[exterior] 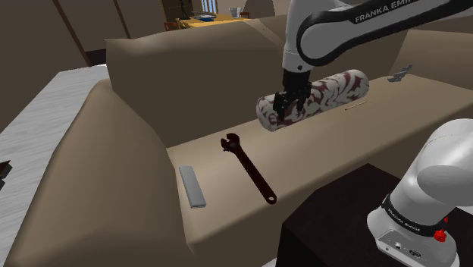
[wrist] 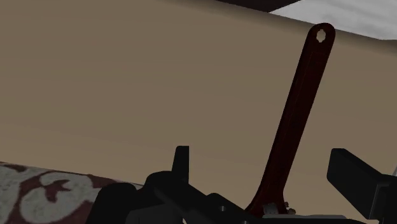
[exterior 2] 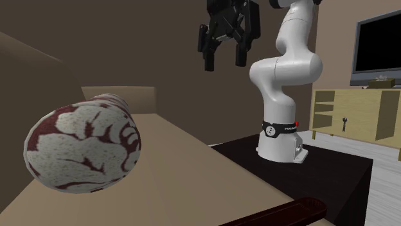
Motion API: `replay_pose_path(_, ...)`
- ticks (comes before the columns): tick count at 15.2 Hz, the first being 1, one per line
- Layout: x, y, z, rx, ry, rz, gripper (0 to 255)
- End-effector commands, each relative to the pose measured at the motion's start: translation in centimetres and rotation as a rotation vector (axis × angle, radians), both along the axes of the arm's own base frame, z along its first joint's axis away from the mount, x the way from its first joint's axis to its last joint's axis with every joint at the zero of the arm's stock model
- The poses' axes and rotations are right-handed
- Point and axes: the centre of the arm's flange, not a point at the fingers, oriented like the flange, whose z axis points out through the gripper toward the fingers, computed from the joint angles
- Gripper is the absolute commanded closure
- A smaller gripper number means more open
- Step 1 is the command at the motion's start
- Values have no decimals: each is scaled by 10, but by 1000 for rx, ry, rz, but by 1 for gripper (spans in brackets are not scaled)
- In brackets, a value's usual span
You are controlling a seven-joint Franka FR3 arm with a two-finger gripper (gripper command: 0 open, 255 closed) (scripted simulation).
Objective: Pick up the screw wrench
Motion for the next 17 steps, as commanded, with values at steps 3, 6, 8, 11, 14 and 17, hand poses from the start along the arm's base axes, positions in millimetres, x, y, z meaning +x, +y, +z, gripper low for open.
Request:
replay_pose_path(3, 22, 24, -42, -4, -4, -29, 0)
replay_pose_path(6, 40, 42, -72, -8, -5, -51, 0)
replay_pose_path(8, 52, 54, -93, -11, -6, -65, 0)
replay_pose_path(11, 70, 72, -123, -15, -7, -86, 0)
replay_pose_path(14, 89, 90, -154, -18, -9, -107, 0)
replay_pose_path(17, 108, 106, -185, -22, -10, -128, 0)
